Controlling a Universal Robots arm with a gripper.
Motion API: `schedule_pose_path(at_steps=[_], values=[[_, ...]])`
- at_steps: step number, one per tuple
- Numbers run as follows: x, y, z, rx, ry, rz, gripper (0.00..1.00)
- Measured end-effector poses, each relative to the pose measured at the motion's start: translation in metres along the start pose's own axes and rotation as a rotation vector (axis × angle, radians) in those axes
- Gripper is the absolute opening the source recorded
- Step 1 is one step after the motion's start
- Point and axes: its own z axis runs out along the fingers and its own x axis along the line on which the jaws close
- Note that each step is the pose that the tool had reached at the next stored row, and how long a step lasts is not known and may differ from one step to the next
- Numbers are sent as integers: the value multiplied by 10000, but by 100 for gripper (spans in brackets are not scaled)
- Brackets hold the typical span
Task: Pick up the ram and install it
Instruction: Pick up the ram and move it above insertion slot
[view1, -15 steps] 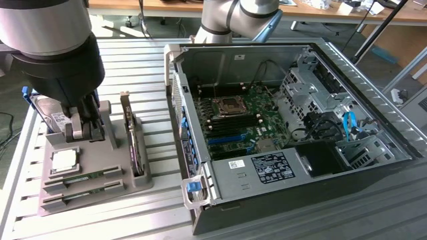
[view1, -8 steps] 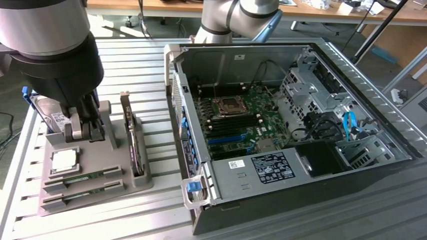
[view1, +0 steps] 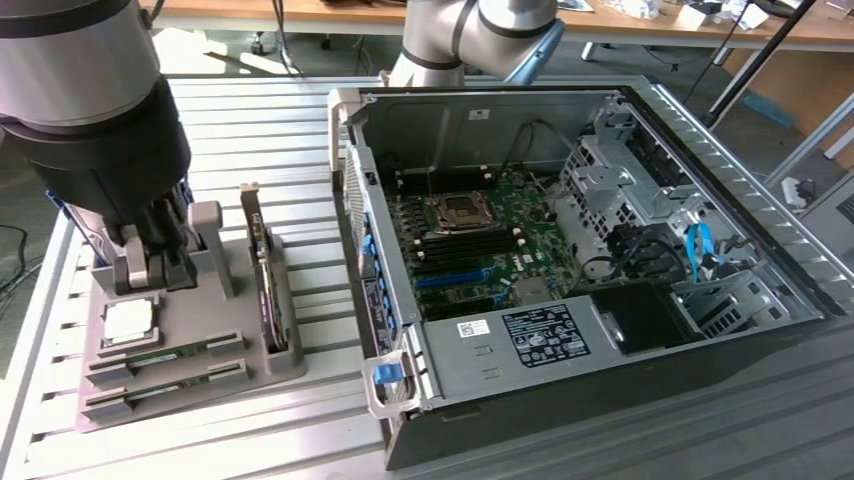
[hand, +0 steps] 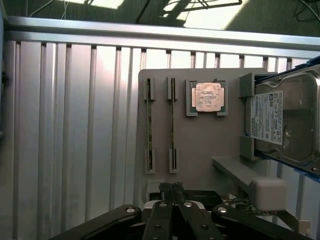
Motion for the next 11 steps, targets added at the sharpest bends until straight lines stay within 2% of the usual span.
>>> schedule_pose_path(at_steps=[11], values=[[30, 63, 121, -4, 0, -114, 11]])
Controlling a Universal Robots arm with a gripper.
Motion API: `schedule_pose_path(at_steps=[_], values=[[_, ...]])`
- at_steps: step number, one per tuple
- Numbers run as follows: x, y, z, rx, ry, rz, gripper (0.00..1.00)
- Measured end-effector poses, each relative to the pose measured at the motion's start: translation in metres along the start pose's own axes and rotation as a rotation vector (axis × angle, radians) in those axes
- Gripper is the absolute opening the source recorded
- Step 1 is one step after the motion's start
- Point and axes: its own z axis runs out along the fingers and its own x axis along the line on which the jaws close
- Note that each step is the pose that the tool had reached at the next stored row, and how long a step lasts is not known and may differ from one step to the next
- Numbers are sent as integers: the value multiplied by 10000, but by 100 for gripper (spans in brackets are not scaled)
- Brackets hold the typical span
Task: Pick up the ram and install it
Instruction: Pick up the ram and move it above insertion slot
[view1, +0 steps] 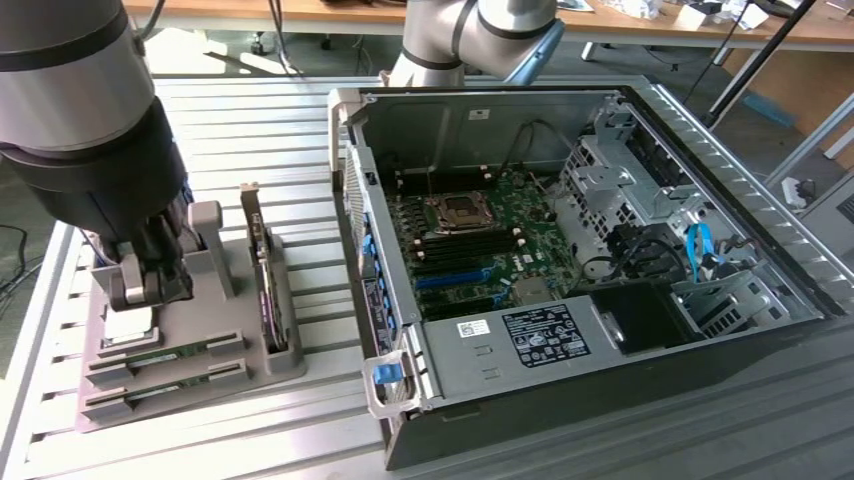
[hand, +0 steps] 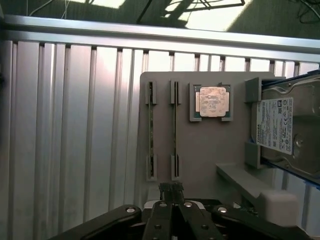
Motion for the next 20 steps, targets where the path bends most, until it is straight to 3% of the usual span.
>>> schedule_pose_path(at_steps=[20], values=[[130, 56, 251, -2, -3, -143, 11]])
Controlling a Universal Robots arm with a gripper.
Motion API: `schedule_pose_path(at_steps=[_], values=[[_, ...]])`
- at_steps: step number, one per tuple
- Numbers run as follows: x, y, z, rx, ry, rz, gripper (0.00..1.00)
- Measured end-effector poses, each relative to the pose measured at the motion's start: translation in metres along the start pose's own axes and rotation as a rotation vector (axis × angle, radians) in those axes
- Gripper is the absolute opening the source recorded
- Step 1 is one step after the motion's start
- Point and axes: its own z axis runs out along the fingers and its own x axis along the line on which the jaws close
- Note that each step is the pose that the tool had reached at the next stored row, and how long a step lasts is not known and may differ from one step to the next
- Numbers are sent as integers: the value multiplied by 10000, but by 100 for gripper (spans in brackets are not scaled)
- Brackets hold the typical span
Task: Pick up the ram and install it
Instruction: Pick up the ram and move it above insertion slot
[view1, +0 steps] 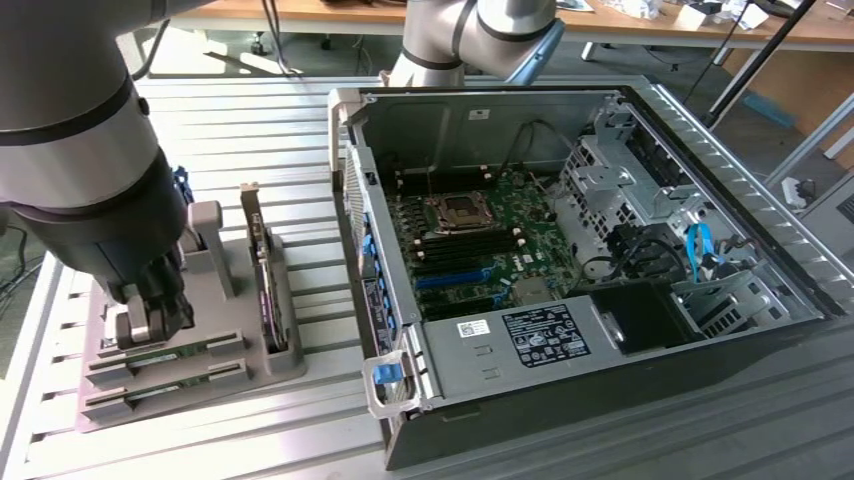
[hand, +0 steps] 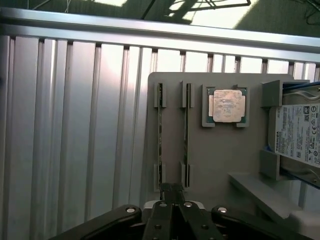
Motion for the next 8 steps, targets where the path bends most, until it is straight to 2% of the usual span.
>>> schedule_pose_path(at_steps=[8], values=[[75, 9, 104, -1, -1, -70, 11]])
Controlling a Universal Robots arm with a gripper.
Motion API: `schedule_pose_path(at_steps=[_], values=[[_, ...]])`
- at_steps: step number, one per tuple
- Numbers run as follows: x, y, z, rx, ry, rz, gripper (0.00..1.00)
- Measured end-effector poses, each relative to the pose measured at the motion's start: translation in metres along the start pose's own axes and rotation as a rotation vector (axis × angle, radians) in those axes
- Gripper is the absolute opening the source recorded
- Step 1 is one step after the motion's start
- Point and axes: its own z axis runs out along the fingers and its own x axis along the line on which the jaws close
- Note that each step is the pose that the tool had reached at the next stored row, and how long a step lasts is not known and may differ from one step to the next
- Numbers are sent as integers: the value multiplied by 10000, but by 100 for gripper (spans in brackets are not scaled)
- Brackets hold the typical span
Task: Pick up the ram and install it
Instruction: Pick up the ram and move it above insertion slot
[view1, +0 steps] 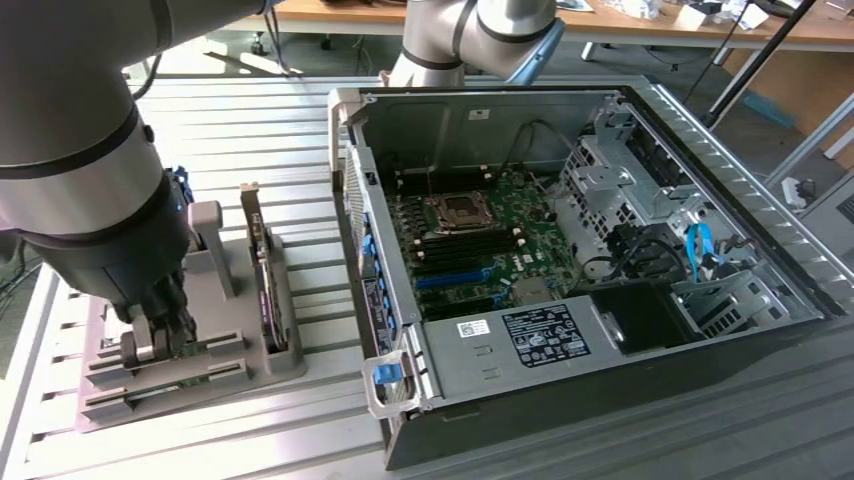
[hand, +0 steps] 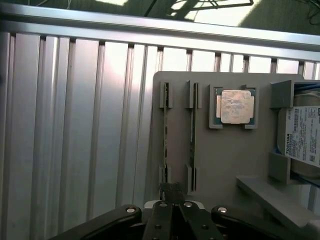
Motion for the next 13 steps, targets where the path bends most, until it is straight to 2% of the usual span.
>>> schedule_pose_path(at_steps=[10, 13], values=[[139, 17, 153, -8, -2, -92, 11], [150, 30, 210, -7, -3, -122, 11]])
